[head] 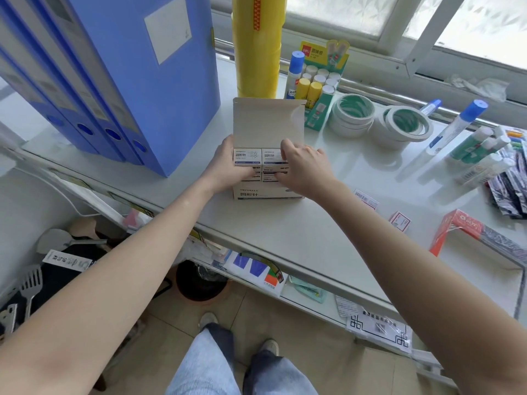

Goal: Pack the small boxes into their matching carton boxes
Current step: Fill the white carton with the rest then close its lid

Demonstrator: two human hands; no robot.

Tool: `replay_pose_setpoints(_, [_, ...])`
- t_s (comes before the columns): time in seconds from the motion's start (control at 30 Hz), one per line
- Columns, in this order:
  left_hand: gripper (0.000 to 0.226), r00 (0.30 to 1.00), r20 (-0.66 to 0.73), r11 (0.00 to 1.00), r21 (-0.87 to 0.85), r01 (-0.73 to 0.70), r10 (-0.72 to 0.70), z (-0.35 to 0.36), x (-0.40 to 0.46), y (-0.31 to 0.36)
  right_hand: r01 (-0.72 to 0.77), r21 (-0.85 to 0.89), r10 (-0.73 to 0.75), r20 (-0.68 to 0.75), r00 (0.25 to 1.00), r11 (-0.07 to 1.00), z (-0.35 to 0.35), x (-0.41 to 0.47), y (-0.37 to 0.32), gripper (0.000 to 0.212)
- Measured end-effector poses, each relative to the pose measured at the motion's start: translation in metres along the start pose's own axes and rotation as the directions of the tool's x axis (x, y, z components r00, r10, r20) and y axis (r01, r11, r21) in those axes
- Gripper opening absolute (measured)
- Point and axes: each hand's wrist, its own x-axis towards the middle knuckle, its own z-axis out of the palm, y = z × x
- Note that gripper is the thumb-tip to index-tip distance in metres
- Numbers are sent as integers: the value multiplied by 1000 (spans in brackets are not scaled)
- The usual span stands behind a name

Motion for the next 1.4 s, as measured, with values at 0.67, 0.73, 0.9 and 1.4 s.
replay_pose_setpoints(0.67, [49,970,-242,1000,-19,-17,12,2,-37,-8,-155,288,194,-113,974,945,-21,-54,16,26])
replay_pose_setpoints(0.73, [48,970,-241,999,0,-36,35,1,-44,-9,-161,314,214,-144,966,936,-22,-57,16,41])
replay_pose_setpoints(0.9, [47,962,-222,979,160,-126,160,2,-60,-11,-95,280,148,-176,973,955,-26,-55,10,54])
replay_pose_setpoints(1.4, [35,852,-382,901,380,-208,358,11,-67,-25,-97,260,158,-226,961,961,-14,-48,16,25])
